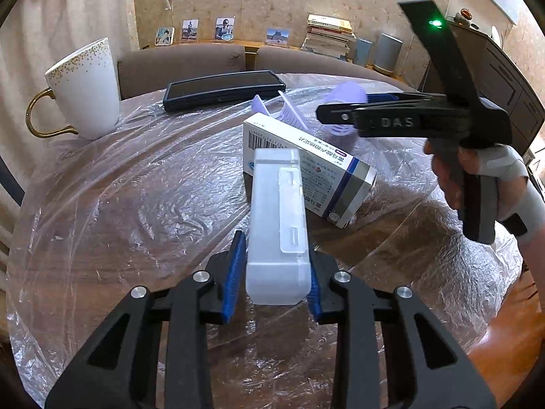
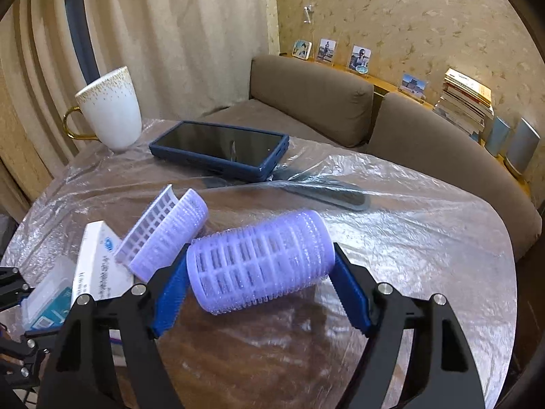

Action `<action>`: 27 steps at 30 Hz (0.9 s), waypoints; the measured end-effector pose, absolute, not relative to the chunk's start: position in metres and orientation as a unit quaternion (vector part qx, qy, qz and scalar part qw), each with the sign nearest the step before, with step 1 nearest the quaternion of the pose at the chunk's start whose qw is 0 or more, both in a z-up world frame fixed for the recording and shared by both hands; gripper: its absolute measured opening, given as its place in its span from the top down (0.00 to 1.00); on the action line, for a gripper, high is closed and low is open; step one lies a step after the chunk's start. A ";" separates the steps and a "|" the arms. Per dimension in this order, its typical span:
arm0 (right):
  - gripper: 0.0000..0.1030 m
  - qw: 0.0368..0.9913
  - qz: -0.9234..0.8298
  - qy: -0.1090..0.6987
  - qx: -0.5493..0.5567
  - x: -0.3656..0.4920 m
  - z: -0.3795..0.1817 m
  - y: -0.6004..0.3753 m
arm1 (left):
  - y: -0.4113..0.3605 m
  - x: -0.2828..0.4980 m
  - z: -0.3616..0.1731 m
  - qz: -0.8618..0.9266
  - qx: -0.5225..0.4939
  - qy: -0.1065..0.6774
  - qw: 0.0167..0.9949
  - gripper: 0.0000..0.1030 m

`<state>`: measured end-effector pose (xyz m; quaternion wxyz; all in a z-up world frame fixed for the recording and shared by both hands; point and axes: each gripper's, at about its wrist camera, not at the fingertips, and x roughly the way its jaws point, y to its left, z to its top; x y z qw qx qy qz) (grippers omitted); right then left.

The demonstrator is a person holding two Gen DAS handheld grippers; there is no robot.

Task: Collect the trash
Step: 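Grasp the clear plastic container with the left tool while the right tool grasps the large purple roller, then carry the clear container and purple roller over the white bucket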

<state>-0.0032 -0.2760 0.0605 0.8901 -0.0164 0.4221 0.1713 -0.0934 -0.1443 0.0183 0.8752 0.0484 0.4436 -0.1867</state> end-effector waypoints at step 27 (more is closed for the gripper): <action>0.26 0.896 0.162 0.408 0.070 -0.129 0.088 -0.273 | -0.129 -0.115 0.024 -0.196 0.034 0.438 0.877 0.73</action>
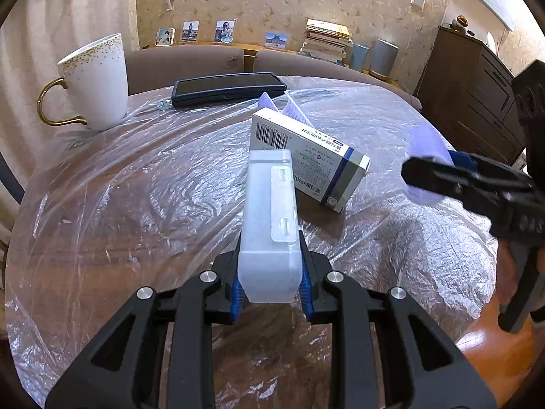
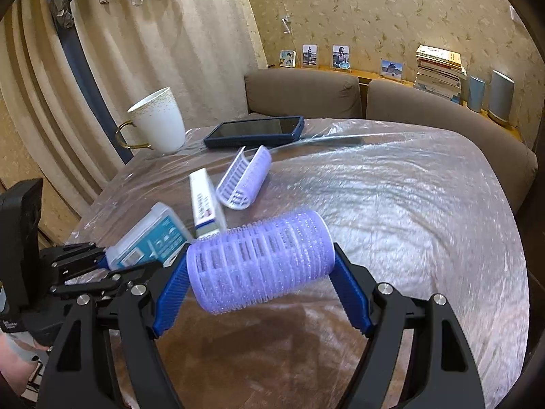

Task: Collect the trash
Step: 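Carry the clear container and purple roller over the white bucket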

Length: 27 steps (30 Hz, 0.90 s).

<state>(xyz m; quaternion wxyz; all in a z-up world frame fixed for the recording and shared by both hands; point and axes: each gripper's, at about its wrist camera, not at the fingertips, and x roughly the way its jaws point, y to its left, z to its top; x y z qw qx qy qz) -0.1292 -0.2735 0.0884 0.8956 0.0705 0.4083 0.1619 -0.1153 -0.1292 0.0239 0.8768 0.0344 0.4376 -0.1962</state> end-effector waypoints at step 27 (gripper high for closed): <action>0.26 0.894 0.167 0.408 0.081 -0.198 0.094 -0.247 | -0.107 -0.157 0.044 -0.212 0.025 0.413 0.885 0.73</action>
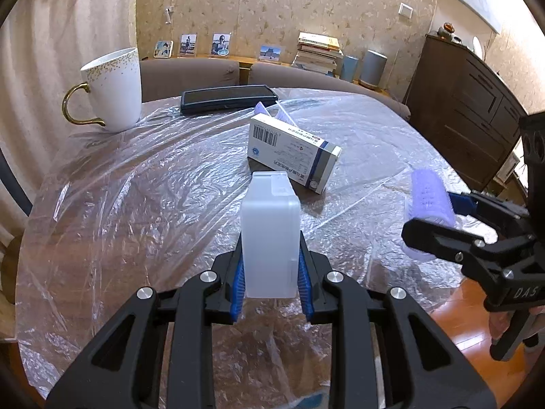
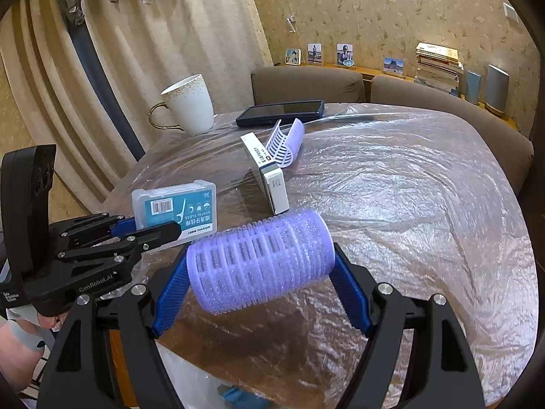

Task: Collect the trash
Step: 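Carry the clear container and purple roller over the white bucket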

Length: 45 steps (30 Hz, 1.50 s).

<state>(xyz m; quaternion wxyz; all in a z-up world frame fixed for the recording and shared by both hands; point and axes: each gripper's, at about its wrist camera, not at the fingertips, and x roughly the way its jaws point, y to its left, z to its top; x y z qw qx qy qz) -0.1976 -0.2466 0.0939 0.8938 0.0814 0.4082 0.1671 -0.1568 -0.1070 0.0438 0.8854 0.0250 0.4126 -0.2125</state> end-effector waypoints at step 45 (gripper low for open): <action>0.26 0.868 0.212 0.444 0.066 -0.307 0.093 -0.215 | -0.060 -0.282 0.065 -0.238 0.054 0.425 0.872 0.73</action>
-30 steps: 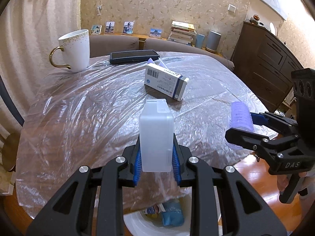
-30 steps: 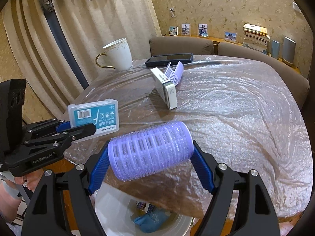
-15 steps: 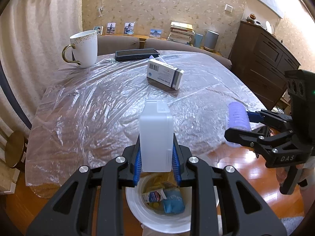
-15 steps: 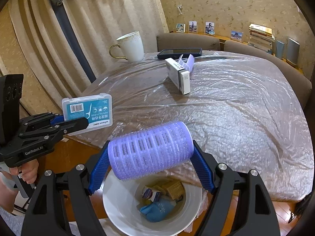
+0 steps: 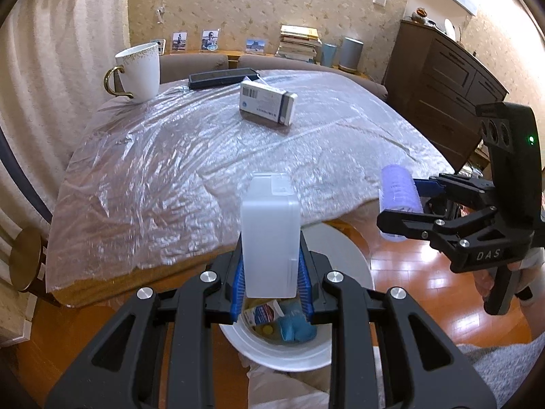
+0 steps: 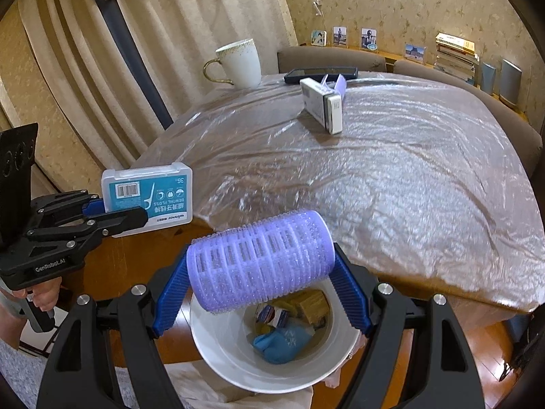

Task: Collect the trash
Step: 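Carry the clear container and purple roller over the white bucket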

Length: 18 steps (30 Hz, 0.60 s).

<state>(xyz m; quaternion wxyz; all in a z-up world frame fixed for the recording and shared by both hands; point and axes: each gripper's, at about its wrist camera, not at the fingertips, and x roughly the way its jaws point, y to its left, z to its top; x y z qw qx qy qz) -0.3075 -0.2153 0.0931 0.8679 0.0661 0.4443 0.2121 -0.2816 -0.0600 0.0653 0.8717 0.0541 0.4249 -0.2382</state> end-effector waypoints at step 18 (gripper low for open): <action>0.26 0.839 0.202 0.502 0.057 -0.322 0.043 -0.204 | -0.068 -0.298 0.018 -0.253 0.079 0.478 0.837 0.73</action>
